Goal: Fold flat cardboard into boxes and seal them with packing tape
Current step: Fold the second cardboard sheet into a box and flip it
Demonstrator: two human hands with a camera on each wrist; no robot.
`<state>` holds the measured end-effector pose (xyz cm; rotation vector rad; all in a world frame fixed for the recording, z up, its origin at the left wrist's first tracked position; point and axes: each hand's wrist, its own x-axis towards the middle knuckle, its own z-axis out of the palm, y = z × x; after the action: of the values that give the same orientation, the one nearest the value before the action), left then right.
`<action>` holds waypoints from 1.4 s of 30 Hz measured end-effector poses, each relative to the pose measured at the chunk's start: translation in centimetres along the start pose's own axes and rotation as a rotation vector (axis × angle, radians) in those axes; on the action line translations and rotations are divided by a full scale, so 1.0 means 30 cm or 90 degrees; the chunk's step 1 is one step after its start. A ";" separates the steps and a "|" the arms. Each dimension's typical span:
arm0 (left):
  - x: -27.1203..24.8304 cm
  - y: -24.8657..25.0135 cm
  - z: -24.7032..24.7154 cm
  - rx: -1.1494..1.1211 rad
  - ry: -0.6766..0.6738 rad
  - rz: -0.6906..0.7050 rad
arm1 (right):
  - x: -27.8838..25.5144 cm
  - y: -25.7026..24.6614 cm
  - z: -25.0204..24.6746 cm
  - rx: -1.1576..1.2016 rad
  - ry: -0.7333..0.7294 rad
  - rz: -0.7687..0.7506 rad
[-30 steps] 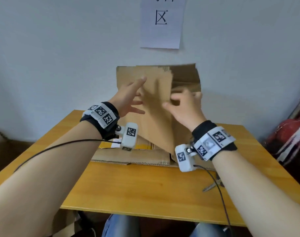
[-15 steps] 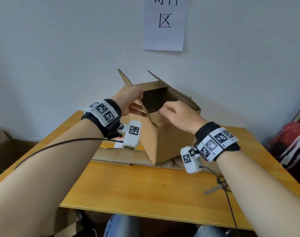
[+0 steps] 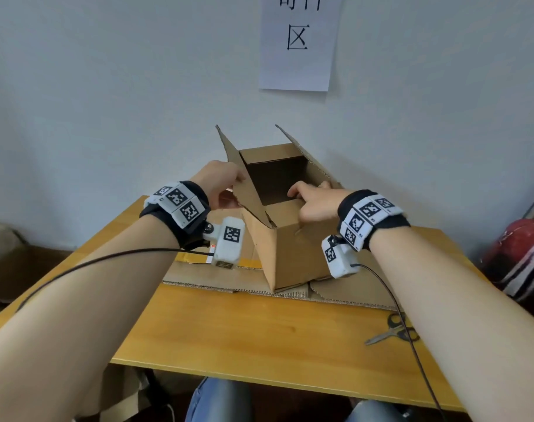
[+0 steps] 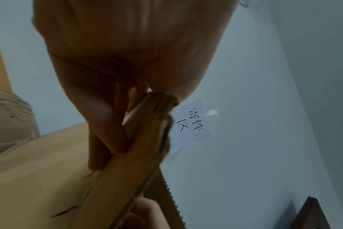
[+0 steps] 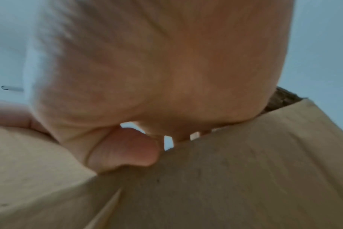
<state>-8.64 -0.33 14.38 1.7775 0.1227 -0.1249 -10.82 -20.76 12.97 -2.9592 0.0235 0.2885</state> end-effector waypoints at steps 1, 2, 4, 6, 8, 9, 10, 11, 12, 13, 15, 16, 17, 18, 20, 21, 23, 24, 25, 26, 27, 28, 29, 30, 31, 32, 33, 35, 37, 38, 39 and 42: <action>0.005 -0.004 -0.001 -0.003 0.005 -0.001 | -0.006 -0.001 -0.005 -0.022 0.020 -0.012; 0.010 -0.009 -0.004 -0.006 0.010 0.002 | -0.015 -0.002 -0.013 -0.040 0.053 -0.029; 0.020 -0.013 -0.012 -0.015 0.017 0.019 | -0.043 -0.004 -0.028 -0.061 0.136 -0.071; 0.035 -0.011 -0.030 -0.024 0.024 0.036 | -0.073 0.002 -0.044 -0.045 0.223 -0.101; 0.057 -0.004 -0.054 -0.053 0.031 0.042 | -0.108 0.015 -0.069 0.007 0.328 -0.096; 0.064 0.003 -0.067 -0.080 0.038 0.038 | -0.126 0.025 -0.084 0.031 0.380 -0.092; 0.068 0.011 -0.080 -0.111 0.049 0.030 | -0.141 0.039 -0.098 0.055 0.423 -0.095; 0.074 0.019 -0.093 -0.136 0.060 0.025 | -0.152 0.057 -0.110 0.082 0.455 -0.101; 0.076 0.027 -0.100 -0.157 0.073 0.023 | -0.163 0.074 -0.120 0.109 0.477 -0.102; 0.078 0.033 -0.108 -0.176 0.087 0.023 | -0.170 0.089 -0.125 0.133 0.488 -0.095; 0.069 0.040 -0.119 -0.216 0.093 0.029 | -0.169 0.110 -0.117 0.157 0.489 -0.090; 0.064 0.042 -0.121 -0.240 0.075 0.036 | -0.163 0.114 -0.104 0.164 0.484 -0.100; 0.064 0.042 -0.120 -0.259 0.048 0.046 | -0.160 0.110 -0.087 0.168 0.484 -0.115; 0.061 0.044 -0.113 -0.263 0.026 0.061 | -0.154 0.102 -0.069 0.163 0.491 -0.132; 0.051 0.056 -0.094 -0.210 0.066 0.121 | -0.140 0.072 -0.028 0.141 0.527 -0.169; 0.042 0.067 -0.085 -0.165 0.114 0.173 | -0.133 0.052 -0.009 0.128 0.554 -0.186; 0.006 0.088 -0.072 -0.101 0.158 0.290 | -0.117 0.005 0.025 0.107 0.619 -0.220; -0.015 0.097 -0.067 -0.067 0.135 0.333 | -0.111 -0.017 0.035 0.104 0.640 -0.234; -0.036 0.102 -0.062 -0.023 0.092 0.366 | -0.107 -0.038 0.042 0.104 0.648 -0.247; -0.056 0.103 -0.060 0.030 0.037 0.394 | -0.102 -0.056 0.045 0.107 0.638 -0.259; -0.071 0.098 -0.060 0.108 -0.022 0.422 | -0.099 -0.074 0.046 0.123 0.609 -0.275; -0.088 0.092 -0.064 0.215 -0.074 0.454 | -0.097 -0.088 0.045 0.165 0.567 -0.298; -0.097 0.083 -0.069 0.329 -0.109 0.487 | -0.100 -0.101 0.045 0.231 0.521 -0.325; -0.104 0.076 -0.074 0.426 -0.126 0.513 | -0.106 -0.111 0.045 0.305 0.485 -0.348; -0.113 0.070 -0.079 0.491 -0.135 0.525 | -0.110 -0.116 0.046 0.365 0.472 -0.362; -0.120 0.062 -0.083 0.535 -0.150 0.526 | -0.114 -0.117 0.046 0.405 0.480 -0.368; -0.123 0.054 -0.084 0.563 -0.166 0.527 | -0.116 -0.116 0.046 0.430 0.496 -0.368; -0.119 0.036 -0.080 0.581 -0.175 0.528 | -0.112 -0.111 0.040 0.455 0.512 -0.350; -0.095 0.019 -0.081 0.565 -0.127 0.524 | -0.095 -0.105 0.032 0.430 0.513 -0.317; -0.082 0.013 -0.080 0.558 -0.103 0.527 | -0.083 -0.101 0.028 0.403 0.512 -0.303; -0.067 0.009 -0.082 0.549 -0.090 0.528 | -0.073 -0.099 0.026 0.379 0.507 -0.297; -0.036 -0.004 -0.112 0.517 -0.046 0.550 | -0.054 -0.095 0.025 0.337 0.471 -0.296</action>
<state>-9.67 2.96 15.11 2.4605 -0.8541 0.4439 -12.47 -17.81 13.04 -2.2855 -0.4144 -0.7474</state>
